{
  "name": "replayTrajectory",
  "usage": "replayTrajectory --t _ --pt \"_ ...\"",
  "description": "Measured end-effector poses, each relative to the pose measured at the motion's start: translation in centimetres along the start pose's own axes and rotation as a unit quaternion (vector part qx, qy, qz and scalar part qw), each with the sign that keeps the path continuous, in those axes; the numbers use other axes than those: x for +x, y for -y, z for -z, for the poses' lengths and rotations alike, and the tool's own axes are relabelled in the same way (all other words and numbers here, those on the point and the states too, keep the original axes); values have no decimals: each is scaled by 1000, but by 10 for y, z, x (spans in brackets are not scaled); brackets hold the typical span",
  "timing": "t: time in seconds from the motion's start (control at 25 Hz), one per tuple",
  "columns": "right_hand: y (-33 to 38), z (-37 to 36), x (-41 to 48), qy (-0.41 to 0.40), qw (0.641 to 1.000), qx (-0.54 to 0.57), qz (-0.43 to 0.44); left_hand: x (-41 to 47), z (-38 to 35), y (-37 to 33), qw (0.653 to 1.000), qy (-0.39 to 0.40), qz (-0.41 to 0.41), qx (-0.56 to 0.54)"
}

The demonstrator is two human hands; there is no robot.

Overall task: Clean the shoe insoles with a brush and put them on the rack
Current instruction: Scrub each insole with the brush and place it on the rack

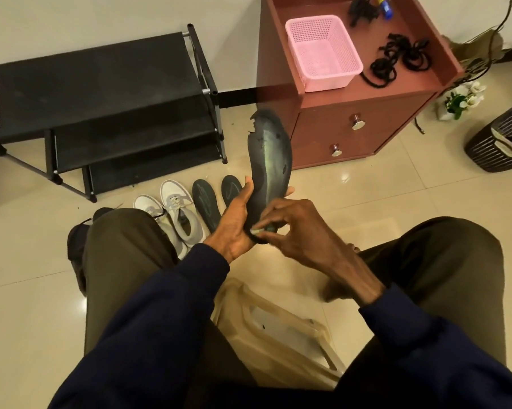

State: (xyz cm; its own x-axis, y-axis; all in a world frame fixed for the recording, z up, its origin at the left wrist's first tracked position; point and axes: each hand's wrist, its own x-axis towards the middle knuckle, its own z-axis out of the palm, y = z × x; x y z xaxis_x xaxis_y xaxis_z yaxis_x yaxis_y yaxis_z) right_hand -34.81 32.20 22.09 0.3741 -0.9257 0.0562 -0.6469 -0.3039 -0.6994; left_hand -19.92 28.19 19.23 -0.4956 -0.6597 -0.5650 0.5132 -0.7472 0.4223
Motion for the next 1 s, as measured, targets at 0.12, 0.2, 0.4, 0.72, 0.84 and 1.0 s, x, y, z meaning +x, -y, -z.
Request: replayTrajectory --t 0.12,0.2,0.4,0.72,0.84,1.0 --pt "-14 6 4 -89 993 -66 -33 1 -1 1 1000 -16 -14 -1" --pt "-4 -2 -2 -51 998 -22 -17 1 0 2 1000 -19 -5 5" --pt "-17 6 4 -90 993 -55 -45 -3 -3 2 1000 -16 0 -25" --pt "-19 -2 7 -86 994 -56 -41 -2 1 -1 999 -15 5 -39" --pt "2 -16 -3 -25 1000 1 7 -4 3 -1 999 -26 8 -24" --pt "-17 -5 13 -92 994 -47 -29 -8 4 2 999 -13 11 -37"
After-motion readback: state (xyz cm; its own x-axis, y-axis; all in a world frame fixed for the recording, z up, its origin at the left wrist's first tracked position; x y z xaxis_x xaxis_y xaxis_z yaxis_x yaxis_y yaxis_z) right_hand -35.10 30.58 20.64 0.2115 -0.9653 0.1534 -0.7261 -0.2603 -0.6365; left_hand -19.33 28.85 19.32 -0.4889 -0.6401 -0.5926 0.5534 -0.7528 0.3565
